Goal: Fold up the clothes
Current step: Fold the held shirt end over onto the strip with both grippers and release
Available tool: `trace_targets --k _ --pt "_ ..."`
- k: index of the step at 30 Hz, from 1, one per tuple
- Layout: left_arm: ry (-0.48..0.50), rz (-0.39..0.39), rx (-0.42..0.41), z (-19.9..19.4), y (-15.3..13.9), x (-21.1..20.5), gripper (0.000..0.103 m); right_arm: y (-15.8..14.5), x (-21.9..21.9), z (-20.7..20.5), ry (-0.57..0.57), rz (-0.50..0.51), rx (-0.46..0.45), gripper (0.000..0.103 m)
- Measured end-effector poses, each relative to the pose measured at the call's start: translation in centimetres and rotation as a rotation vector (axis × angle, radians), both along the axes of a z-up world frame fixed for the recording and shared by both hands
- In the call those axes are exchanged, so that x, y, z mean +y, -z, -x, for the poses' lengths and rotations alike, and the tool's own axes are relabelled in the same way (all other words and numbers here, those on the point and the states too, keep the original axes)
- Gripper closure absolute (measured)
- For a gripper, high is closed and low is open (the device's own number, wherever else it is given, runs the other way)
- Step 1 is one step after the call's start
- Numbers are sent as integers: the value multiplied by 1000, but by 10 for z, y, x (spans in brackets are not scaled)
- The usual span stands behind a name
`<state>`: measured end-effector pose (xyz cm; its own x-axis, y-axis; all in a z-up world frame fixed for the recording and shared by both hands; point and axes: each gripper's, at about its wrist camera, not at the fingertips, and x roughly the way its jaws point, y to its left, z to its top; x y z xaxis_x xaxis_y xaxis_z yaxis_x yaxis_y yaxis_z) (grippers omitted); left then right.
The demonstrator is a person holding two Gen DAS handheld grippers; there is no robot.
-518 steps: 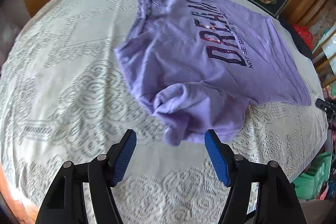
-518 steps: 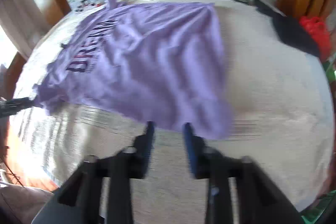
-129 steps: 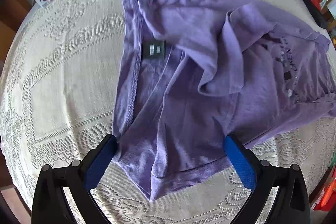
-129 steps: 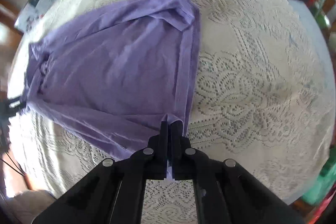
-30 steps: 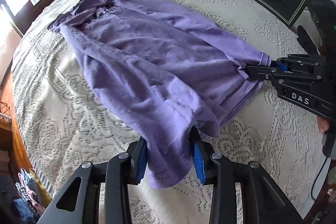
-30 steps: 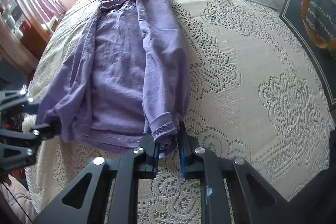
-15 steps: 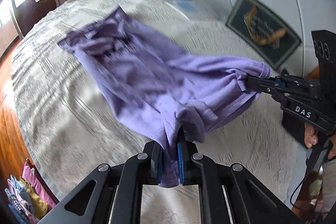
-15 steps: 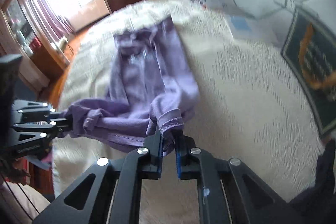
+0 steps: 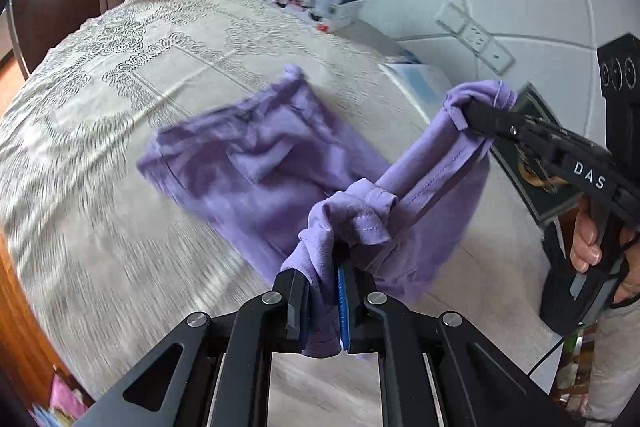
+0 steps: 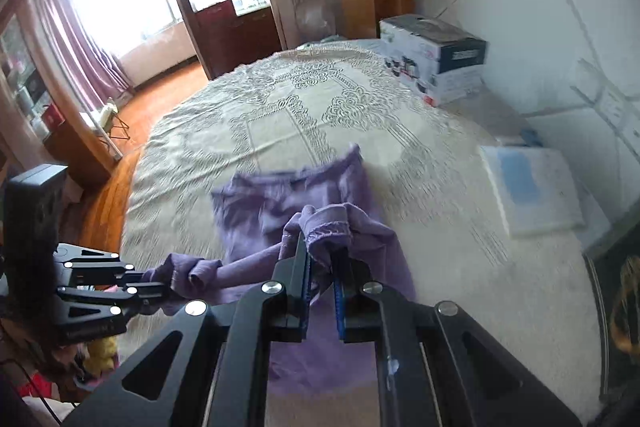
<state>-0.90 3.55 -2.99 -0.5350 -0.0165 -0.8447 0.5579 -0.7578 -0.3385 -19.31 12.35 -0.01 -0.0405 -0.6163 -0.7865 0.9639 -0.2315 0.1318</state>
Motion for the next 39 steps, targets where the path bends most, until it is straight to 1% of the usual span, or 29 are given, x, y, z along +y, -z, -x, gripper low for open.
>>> trace_targets --k 2,5,6,8,9,10,11,12,13,14,18,20,23,25,26,30,32,35,36,38,39 --pt "7 -23 -13 8 10 -42 92 11 -38 7 15 -35 -4 94" --pt "3 -71 -33 17 27 -89 92 36 -85 20 41 -93 -47 94" --pt "5 -85 -38 19 31 -97 92 45 -97 23 48 -111 -63 94" --pt "27 -74 -52 19 30 -98 89 62 -122 31 62 -147 -95 90" --pt "40 -66 -59 18 30 -98 85 68 -130 36 80 -159 -108 87" --pt "52 -58 -66 18 29 -98 83 74 -135 40 106 -168 -119 69" --pt "64 -50 -73 18 29 -98 75 77 -138 44 131 -166 -126 37" --pt "76 -42 -80 17 28 -98 53 77 -137 48 148 -152 -137 23" --pt "88 -34 -87 17 28 -98 35 74 -133 51 160 -127 -160 9" --pt "100 -26 -94 16 27 -98 0 71 -128 53 170 -108 -178 7" --pt "149 6 -123 15 25 -98 0 54 -102 54 217 -74 -184 7" --pt "173 22 -137 14 24 -98 0 52 -77 48 270 -92 -152 7" --pt "194 71 -179 9 24 -90 0 55 -36 39 372 -146 -118 7" --pt "224 106 -196 6 25 -85 0 60 -4 31 433 -168 -128 8" --pt "240 125 -205 4 25 -83 0 62 12 27 464 -179 -134 11" --pt "300 185 -216 11 28 -79 0 78 64 2 577 -208 -192 11" --pt "344 217 -227 19 33 -82 0 86 75 -9 625 -212 -237 11" --pt "449 303 -237 36 44 -90 0 100 81 -29 698 -214 -286 11" --pt "476 312 -236 41 47 -93 0 105 81 -36 726 -213 -301 11" --pt "540 298 -237 51 57 -102 1 113 76 -55 784 -209 -325 12" --pt "569 284 -238 55 62 -106 3 116 71 -63 807 -206 -335 14"
